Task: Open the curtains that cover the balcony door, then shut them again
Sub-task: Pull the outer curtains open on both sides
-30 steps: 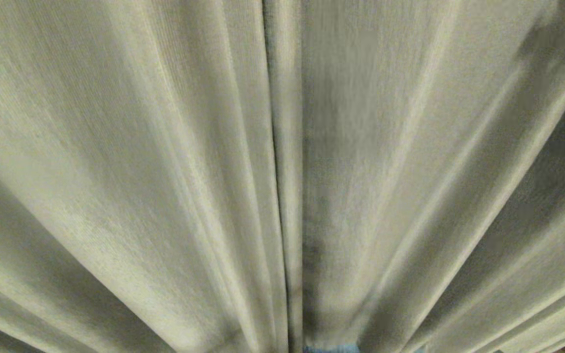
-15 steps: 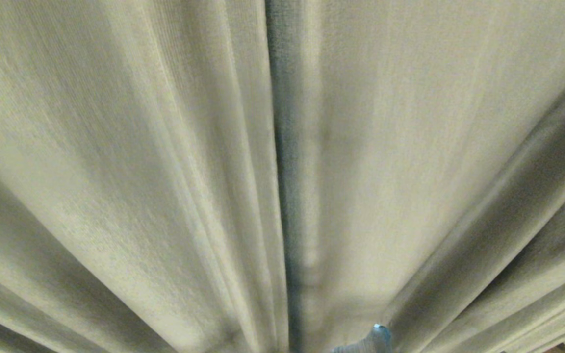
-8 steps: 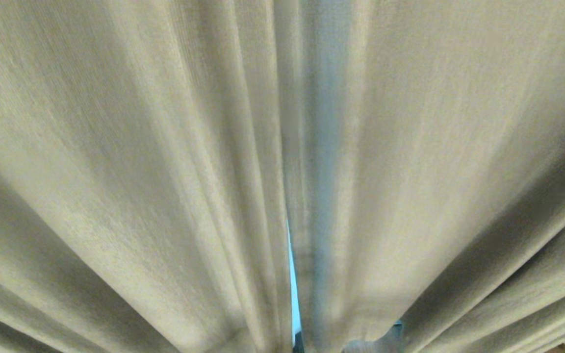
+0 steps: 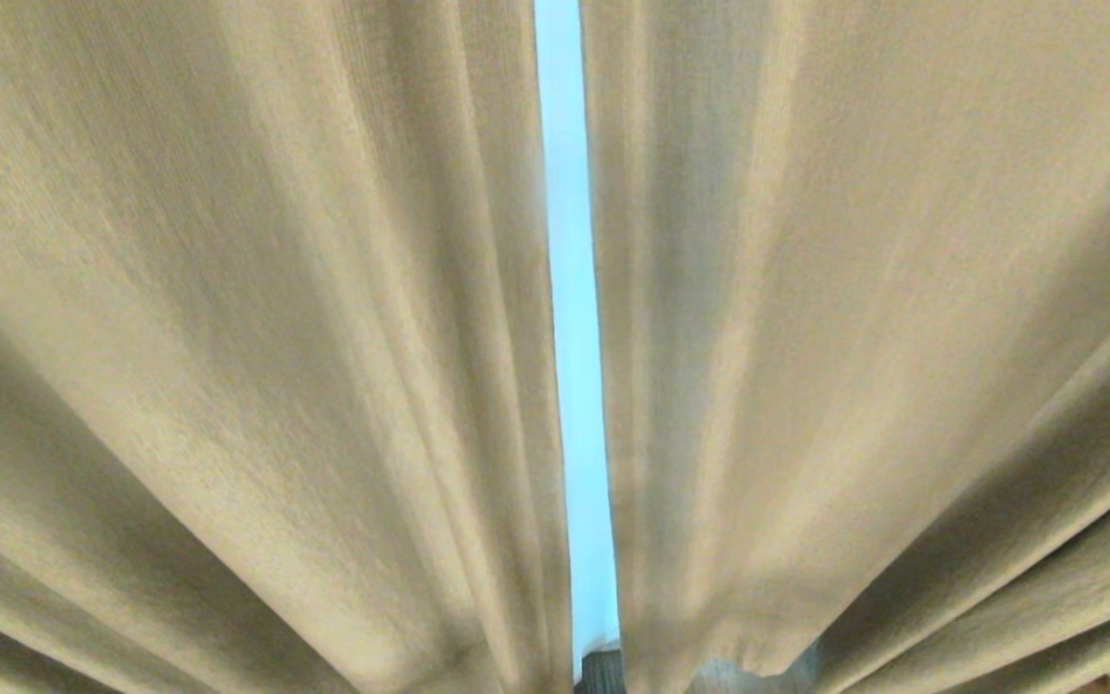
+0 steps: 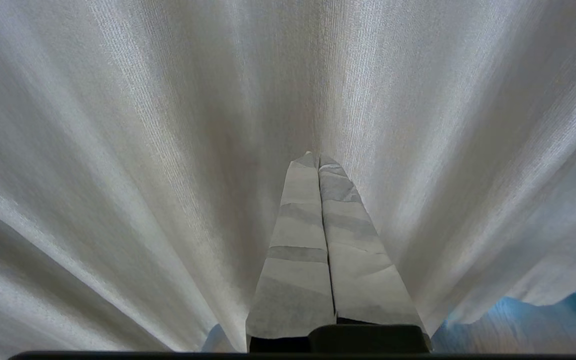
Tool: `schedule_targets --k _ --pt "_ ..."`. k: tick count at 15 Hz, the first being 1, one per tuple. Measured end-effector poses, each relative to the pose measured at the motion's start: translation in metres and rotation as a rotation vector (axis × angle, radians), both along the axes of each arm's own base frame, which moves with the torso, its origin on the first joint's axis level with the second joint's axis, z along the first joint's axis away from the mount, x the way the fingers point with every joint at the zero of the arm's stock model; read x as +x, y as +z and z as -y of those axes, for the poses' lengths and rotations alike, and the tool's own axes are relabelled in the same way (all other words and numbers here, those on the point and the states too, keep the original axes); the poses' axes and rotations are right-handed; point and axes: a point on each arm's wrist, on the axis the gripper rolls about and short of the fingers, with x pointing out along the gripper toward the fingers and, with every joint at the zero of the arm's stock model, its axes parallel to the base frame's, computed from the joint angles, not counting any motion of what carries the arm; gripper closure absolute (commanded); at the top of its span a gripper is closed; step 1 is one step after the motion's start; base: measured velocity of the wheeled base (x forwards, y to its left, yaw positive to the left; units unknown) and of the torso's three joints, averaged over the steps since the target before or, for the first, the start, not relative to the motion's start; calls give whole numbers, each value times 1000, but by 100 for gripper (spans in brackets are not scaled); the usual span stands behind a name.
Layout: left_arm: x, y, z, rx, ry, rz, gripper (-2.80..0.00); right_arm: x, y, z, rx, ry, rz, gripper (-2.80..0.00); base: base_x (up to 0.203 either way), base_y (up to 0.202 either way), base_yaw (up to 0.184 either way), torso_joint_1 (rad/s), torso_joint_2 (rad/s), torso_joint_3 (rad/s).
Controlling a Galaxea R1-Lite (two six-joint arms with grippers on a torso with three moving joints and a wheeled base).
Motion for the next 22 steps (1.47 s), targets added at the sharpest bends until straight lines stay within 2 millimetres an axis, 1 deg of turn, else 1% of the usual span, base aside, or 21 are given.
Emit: schedule_targets --k 5,14,17,22 --pt "0 0 0 0 0 0 0 -9 -1 17 -8 -35 -9 0 0 0 0 0 0 0" --pt "0 0 0 0 0 0 0 -20 -5 38 -1 -108 -18 0 0 0 0 0 0 0" --pt "0 0 0 0 0 0 0 -21 -7 42 2 -120 -21 0 0 0 0 0 0 0" --pt "0 0 0 0 0 0 0 -21 -8 43 4 -121 -24 0 0 0 0 0 0 0"
